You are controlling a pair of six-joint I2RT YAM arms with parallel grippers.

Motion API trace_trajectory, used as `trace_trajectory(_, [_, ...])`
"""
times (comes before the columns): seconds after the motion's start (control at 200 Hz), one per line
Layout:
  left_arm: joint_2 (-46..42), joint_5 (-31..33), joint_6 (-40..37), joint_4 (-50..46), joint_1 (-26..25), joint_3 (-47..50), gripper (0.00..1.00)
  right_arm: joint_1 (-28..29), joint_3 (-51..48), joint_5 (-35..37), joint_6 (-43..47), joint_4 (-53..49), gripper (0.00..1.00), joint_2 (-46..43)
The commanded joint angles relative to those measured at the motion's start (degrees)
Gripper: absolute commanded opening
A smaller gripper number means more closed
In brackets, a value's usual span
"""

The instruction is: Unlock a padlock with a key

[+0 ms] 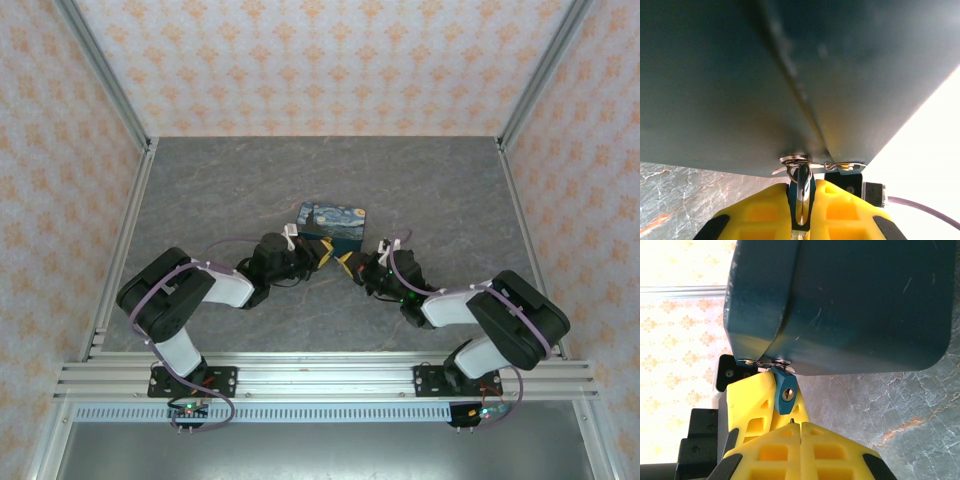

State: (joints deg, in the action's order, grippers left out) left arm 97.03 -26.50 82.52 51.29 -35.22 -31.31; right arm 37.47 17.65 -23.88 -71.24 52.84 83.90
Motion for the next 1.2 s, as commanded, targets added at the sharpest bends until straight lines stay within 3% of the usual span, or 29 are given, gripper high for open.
trace_trajectory(0.0, [0.1,-1.4,0.4,3.0,0.1,-2.0,0.00,0.4,1.7,1.4,2.5,-0.2,0.00,0.2])
trace_trajectory(1.191, [-0.8,-1.9,0.0,2.1,0.1,-1.3,0.00,-0.7,3.8,2.2,4.5,-3.6,0.00,0.5])
